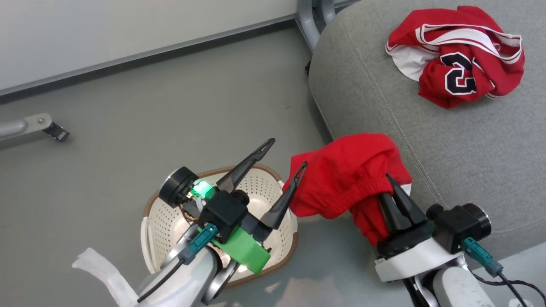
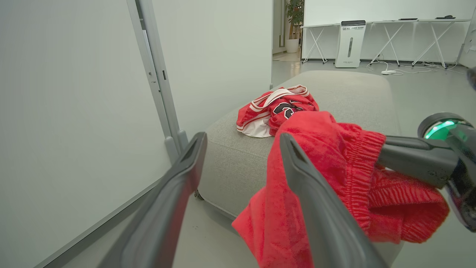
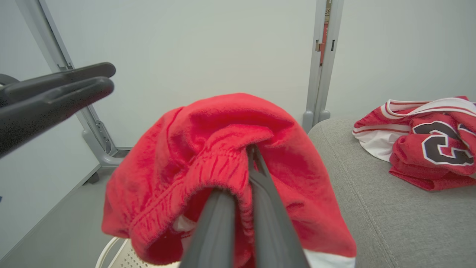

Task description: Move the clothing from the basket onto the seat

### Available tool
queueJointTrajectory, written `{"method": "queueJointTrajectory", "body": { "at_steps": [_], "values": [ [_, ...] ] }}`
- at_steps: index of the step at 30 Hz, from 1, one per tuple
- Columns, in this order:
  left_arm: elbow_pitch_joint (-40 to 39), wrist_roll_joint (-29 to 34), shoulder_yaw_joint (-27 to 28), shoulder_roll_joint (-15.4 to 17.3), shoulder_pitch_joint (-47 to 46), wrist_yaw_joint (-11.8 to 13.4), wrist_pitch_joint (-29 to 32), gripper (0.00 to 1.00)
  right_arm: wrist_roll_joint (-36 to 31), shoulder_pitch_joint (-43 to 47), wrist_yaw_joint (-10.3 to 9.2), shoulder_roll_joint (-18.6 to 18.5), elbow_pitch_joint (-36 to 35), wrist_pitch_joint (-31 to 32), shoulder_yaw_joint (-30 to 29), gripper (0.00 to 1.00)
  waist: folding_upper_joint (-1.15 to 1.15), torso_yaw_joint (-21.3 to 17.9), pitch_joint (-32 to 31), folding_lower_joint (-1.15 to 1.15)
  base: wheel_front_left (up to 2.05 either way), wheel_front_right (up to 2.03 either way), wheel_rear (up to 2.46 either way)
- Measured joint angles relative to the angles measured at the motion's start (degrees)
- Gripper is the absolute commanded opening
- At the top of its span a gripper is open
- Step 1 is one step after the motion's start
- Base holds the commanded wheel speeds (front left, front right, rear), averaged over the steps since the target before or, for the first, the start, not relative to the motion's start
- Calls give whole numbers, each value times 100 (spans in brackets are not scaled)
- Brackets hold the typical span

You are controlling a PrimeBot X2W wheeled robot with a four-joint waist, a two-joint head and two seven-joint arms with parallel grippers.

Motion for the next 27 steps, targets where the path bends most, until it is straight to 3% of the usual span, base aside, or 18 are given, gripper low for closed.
{"method": "queueJointTrajectory", "body": {
  "at_steps": [4,8,15,27],
  "values": [
    [-111,81,142,205,1,92,-64,100,-18,-198,1,2,-338,0,-335,0,0,-170,347,0,0,0,0],
    [-237,215,176,417,-8,98,-71,100,404,-606,-1,-12,-669,0,-912,0,0,-324,729,0,0,0,0],
    [-479,333,210,616,-320,81,93,100,237,-1961,0,-71,-1032,0,-2023,0,0,-509,1520,0,0,0,0],
    [-904,528,232,697,-777,97,204,100,-257,-3816,0,-1838,-704,0,-4024,0,0,-346,2782,1,0,0,0]
  ]
}}
